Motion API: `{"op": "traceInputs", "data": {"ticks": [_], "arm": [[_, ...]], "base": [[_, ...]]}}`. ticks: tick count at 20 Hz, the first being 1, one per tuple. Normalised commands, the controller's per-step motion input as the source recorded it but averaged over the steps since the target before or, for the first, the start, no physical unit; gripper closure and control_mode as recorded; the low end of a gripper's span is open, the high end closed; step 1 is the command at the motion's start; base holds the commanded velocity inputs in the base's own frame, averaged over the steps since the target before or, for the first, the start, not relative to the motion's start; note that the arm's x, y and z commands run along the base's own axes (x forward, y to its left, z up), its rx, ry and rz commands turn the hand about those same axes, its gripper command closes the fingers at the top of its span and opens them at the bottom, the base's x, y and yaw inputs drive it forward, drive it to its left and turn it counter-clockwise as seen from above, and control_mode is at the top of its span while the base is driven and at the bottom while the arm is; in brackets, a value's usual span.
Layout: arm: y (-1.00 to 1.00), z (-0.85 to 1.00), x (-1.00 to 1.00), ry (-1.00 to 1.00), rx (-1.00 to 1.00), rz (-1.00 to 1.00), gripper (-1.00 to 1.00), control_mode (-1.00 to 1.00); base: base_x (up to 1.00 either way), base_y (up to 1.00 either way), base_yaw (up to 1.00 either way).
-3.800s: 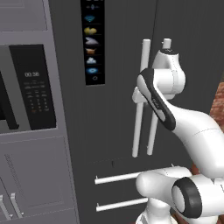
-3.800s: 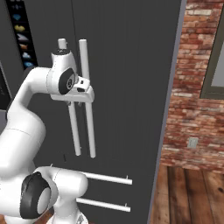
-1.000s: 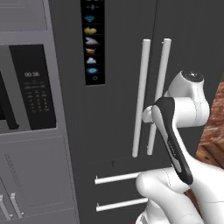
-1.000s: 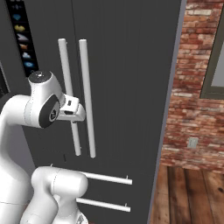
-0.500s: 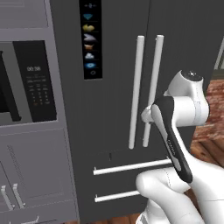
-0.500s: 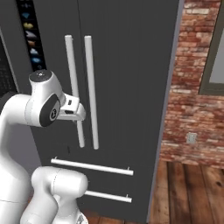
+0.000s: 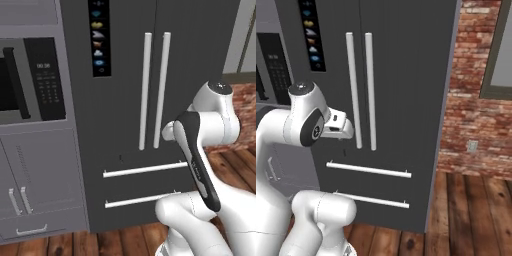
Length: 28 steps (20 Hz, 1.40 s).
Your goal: Retrieve the sausage and cheese from the fridge and place them on the cutting board on the counter.
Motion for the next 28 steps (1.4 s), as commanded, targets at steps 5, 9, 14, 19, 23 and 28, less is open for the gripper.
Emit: {"op": "traceInputs", "data": {"ticks": [5, 9, 14, 19, 23, 28], "arm": [[0.00, 0.00, 0.00, 0.00, 0.00, 0.00, -1.00, 1.00], [0.00, 0.00, 0.00, 0.00, 0.00, 0.00, -1.00, 1.00], [0.00, 0.00, 0.00, 0.00, 0.00, 0.00, -1.00, 1.00], [0.00, 0.00, 0.00, 0.00, 0.00, 0.00, -1.00, 1.00], [0.00, 0.00, 0.00, 0.00, 0.00, 0.00, -1.00, -1.00], [0.00, 0.00, 0.00, 0.00, 0.00, 0.00, -1.00, -1.00]], "base": [[-0.17, 0.01, 0.00], [0.00, 0.00, 0.00], [0.00, 0.00, 0.00], [0.00, 0.00, 0.00], [0.00, 0.00, 0.00], [0.00, 0.00, 0.00]]}}
